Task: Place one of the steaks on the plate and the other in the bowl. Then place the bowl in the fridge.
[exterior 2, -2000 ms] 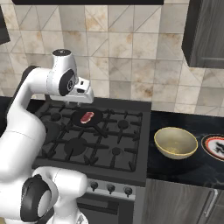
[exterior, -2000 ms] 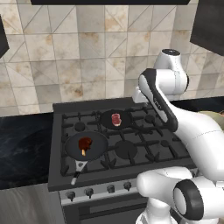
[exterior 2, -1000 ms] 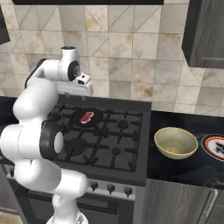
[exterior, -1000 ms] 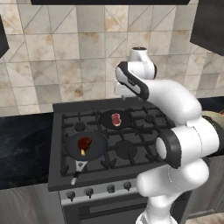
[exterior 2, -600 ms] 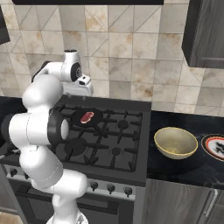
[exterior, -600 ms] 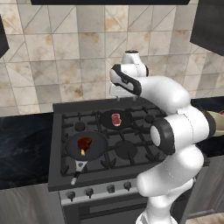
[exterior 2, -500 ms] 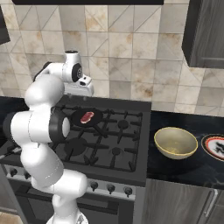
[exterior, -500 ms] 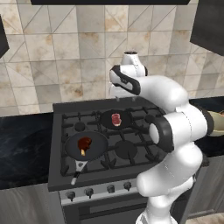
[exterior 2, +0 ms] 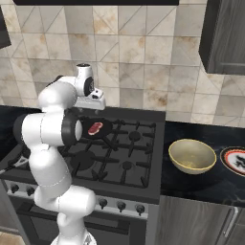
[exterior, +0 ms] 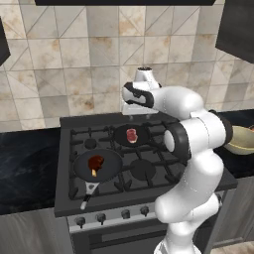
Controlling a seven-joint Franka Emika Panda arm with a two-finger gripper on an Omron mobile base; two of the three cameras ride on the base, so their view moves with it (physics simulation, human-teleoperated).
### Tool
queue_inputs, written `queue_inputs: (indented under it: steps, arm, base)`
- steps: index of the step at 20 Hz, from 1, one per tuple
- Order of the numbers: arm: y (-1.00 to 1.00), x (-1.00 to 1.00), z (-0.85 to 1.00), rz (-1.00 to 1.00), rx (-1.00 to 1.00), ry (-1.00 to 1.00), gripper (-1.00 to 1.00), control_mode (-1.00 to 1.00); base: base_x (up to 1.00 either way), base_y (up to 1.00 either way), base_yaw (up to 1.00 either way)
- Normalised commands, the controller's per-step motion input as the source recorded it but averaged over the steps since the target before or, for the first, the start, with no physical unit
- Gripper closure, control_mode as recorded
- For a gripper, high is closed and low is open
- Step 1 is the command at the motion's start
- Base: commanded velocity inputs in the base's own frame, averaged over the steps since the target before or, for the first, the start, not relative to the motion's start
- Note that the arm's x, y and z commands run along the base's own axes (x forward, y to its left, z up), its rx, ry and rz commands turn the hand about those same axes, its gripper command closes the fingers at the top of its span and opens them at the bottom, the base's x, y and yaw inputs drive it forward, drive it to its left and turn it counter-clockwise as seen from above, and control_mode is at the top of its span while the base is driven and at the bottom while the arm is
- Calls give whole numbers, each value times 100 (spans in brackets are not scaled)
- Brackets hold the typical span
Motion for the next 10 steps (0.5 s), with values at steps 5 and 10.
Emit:
queue_inputs:
  steps: [5,10]
  arm:
    - [0,37,-49,6,-1,1,-100,-100]
    - [1,29,-43,0,-1,5,-100,-100]
  base:
    - [0,0,0]
    - [0,0,0]
